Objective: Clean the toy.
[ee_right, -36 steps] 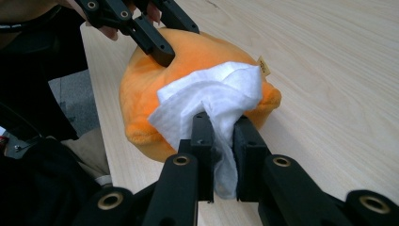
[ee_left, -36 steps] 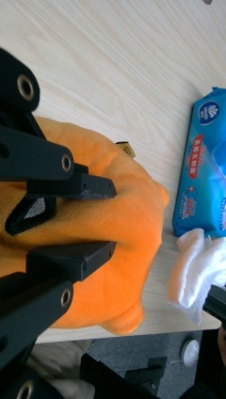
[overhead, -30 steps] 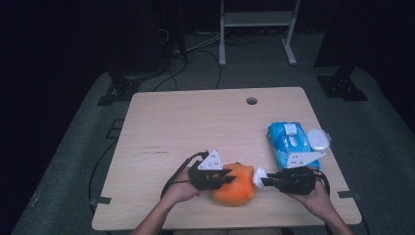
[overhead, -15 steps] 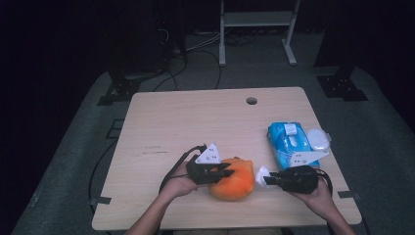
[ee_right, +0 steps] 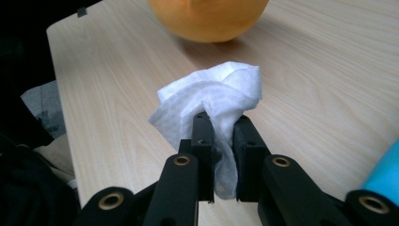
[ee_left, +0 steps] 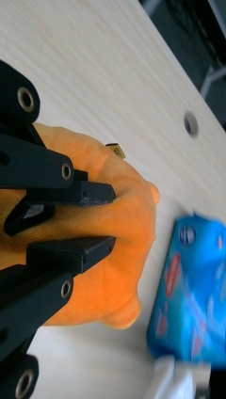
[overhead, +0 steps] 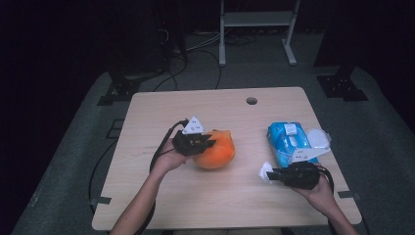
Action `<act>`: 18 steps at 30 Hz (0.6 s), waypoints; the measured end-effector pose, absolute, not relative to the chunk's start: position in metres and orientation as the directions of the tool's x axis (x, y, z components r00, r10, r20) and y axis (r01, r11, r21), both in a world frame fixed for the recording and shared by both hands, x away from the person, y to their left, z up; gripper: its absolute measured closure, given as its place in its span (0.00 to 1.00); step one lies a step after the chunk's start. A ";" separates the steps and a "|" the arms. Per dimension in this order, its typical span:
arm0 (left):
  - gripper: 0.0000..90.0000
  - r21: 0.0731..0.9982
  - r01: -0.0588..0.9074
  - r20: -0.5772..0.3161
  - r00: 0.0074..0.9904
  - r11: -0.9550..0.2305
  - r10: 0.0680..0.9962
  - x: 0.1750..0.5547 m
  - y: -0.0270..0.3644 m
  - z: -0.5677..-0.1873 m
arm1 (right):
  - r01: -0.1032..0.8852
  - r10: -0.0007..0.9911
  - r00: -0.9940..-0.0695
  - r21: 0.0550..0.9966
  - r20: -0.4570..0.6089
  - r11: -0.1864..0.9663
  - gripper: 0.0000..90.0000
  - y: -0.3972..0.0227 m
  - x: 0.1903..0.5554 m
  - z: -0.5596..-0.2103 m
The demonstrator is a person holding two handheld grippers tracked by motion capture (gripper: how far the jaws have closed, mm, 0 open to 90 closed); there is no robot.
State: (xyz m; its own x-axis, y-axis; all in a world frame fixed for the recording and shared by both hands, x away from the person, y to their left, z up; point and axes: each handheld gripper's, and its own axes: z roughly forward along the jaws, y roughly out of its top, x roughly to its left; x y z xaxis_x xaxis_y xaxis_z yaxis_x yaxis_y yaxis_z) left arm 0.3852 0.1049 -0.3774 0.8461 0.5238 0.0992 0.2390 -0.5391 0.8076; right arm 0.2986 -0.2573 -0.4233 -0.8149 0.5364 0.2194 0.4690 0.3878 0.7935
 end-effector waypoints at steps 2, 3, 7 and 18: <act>0.84 0.810 0.250 0.102 0.831 -0.531 0.547 0.393 0.106 -0.383 | 0.467 0.544 -0.813 0.790 0.207 0.397 0.89 -0.256 0.301 -0.425; 0.84 0.811 0.256 0.099 0.827 -0.527 0.553 0.395 0.106 -0.386 | 0.472 0.551 -0.809 0.785 0.205 0.400 0.89 -0.254 0.302 -0.426; 0.83 0.812 0.282 0.065 0.826 -0.511 0.560 0.401 0.104 -0.400 | 0.475 0.561 -0.805 0.775 0.192 0.416 0.89 -0.252 0.305 -0.430; 0.65 0.816 0.290 0.029 0.844 -0.501 0.536 0.394 0.101 -0.397 | 0.480 0.599 -0.784 0.769 0.162 0.421 0.80 -0.250 0.310 -0.434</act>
